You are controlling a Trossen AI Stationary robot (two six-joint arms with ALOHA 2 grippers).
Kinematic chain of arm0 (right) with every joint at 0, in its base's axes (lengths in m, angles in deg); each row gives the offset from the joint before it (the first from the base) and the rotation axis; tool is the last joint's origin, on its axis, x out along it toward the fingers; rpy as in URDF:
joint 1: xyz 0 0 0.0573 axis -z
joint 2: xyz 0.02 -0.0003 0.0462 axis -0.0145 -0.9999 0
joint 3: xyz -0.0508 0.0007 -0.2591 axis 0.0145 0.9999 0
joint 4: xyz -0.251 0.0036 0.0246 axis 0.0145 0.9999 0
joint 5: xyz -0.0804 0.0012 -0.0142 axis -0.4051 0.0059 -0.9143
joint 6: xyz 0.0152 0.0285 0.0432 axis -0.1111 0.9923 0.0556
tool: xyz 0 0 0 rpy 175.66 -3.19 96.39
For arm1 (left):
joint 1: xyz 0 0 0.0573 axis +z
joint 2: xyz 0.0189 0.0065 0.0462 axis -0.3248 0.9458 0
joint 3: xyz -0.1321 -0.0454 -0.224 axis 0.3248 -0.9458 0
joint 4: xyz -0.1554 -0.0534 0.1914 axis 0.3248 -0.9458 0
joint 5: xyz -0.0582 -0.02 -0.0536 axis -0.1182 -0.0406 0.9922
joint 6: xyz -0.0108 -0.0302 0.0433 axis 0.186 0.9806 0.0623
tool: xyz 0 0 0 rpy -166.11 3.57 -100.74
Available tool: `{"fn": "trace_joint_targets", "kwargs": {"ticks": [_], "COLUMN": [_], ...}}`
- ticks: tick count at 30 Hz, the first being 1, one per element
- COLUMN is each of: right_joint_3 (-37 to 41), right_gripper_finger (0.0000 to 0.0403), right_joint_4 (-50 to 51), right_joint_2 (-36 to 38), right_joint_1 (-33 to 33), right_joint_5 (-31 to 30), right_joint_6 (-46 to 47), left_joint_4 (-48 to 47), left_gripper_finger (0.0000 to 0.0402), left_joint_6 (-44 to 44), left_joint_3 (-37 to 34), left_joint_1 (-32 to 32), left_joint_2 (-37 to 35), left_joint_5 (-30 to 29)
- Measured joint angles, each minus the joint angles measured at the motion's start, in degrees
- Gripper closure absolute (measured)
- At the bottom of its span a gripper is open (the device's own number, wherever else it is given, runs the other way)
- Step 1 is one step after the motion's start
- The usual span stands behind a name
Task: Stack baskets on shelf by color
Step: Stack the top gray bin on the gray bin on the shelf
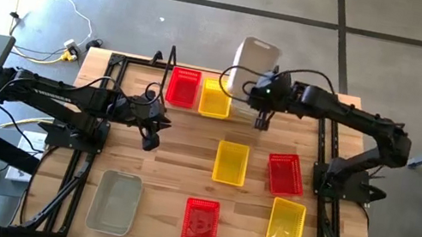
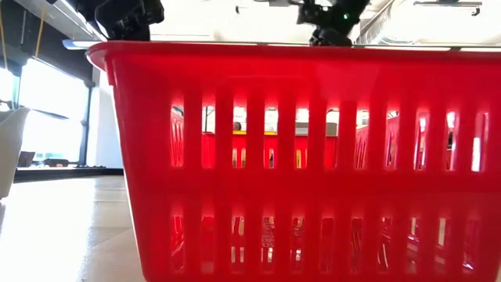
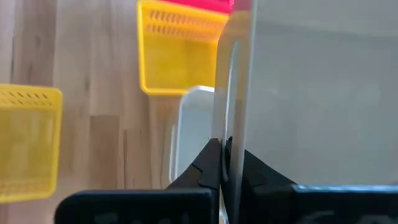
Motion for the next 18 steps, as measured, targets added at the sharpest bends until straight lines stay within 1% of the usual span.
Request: {"fn": "trace_joint_targets", "kwargs": {"ticks": [6,11,18], "right_joint_3": [0.2,0.2,0.2], "right_gripper_finger": [0.0403,0.0403,0.0403], "right_joint_4": [1.3,3.3,6.4], "right_joint_2": [-0.9,-3.0,-6.5], "right_joint_1": [3.7,4.2,4.2], "right_joint_5": [1.7,3.2,2.8], "right_joint_6": [0.4,1.6,1.7], "left_joint_4": [0.0,0.0,0.0], "left_gripper_finger": [0.0348,0.0348,0.0348], "left_joint_6": [0.0,0.0,0.0], "left_joint_3": [0.0,0.0,0.0], "left_joint_1": [0.0,0.0,0.9], "left_joint_2": [0.0,0.0,0.0], "left_joint_5": [-1.7,-3.9,-4.1]}}
